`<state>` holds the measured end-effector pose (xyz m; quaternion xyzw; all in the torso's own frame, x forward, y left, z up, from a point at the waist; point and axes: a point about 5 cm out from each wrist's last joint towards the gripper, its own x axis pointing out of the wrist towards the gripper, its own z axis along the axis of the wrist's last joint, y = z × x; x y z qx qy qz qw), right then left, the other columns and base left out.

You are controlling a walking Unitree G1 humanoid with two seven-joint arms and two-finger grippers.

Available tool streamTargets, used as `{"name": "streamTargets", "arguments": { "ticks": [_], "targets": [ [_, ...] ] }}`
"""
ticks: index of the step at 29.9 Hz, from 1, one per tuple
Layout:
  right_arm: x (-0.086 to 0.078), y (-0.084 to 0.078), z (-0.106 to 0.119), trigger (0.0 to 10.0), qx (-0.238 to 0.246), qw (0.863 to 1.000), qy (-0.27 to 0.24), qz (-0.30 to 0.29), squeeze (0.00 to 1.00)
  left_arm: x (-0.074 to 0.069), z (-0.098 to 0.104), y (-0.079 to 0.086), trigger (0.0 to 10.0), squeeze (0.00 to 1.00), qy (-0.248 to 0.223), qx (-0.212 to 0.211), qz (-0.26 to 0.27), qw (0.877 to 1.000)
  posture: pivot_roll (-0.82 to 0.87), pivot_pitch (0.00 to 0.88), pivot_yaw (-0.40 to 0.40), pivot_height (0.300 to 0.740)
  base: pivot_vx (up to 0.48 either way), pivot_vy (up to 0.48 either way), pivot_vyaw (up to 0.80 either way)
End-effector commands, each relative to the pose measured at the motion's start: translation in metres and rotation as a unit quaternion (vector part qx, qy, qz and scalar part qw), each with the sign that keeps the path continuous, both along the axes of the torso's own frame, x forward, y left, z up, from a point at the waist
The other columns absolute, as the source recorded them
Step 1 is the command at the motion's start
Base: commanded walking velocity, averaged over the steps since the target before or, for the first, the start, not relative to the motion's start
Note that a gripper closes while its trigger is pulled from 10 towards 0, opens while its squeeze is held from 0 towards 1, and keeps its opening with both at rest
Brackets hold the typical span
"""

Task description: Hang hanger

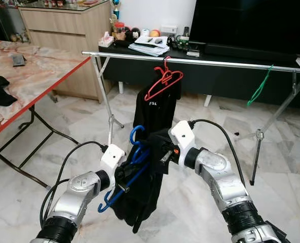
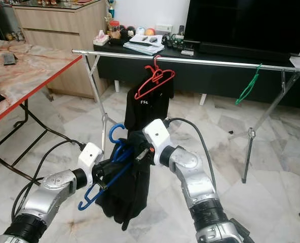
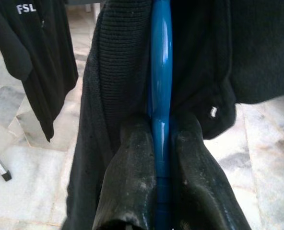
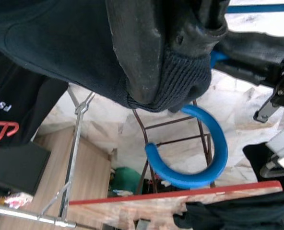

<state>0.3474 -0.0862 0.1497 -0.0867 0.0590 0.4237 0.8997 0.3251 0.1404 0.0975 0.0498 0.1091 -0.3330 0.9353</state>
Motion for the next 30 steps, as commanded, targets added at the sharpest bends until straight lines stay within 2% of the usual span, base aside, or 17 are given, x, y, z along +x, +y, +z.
{"name": "streamTargets", "arguments": {
  "ticks": [1,16,17,18,19,21,22,30],
  "targets": [
    [-0.002,-0.001,0.003,10.0,0.001,1.000,-0.007,0.004,0.00,0.006,0.010,0.002,10.0,0.00,-0.021,-0.014,0.008,1.000,0.09,0.034,-0.049,0.740,0.000,0.000,0.00],
    [-0.012,0.006,0.006,10.0,0.000,0.998,-0.011,0.055,0.00,0.003,0.008,-0.004,10.0,0.00,-0.013,-0.034,-0.010,0.999,0.09,0.033,-0.049,0.740,0.000,0.000,0.00],
    [-0.013,0.006,0.005,10.0,-0.001,0.998,-0.010,0.059,0.08,0.002,0.008,-0.004,10.0,0.00,-0.013,-0.036,-0.010,0.999,0.09,0.033,-0.049,0.740,0.000,0.000,0.00],
    [-0.014,0.006,0.004,10.0,-0.002,0.998,-0.008,0.060,0.21,0.002,0.008,-0.004,10.0,0.00,-0.013,-0.038,-0.010,0.999,0.09,0.033,-0.050,0.740,0.000,0.000,0.00],
    [-0.014,0.005,0.003,10.0,-0.003,0.998,-0.005,0.059,0.41,0.003,0.008,-0.004,10.0,0.00,-0.012,-0.038,-0.010,0.999,0.09,0.033,-0.050,0.740,0.000,0.000,0.00],
    [-0.014,0.005,0.003,10.0,-0.003,0.998,-0.005,0.059,0.41,0.003,0.008,-0.004,10.0,0.00,-0.012,-0.038,-0.010,0.999,0.09,0.033,-0.050,0.740,0.000,0.000,0.00],
    [-0.015,0.005,0.002,10.0,-0.010,0.998,-0.005,0.060,1.00,0.002,0.008,-0.004,10.0,0.00,-0.012,-0.038,-0.010,0.999,0.09,0.033,-0.049,0.740,0.000,0.000,0.00],
    [-0.014,0.002,0.001,10.0,-0.023,0.998,-0.008,0.055,1.00,0.002,0.008,-0.004,10.0,0.00,-0.009,-0.042,-0.011,0.999,0.09,0.034,-0.049,0.740,0.000,0.000,0.00]
  ]
}}
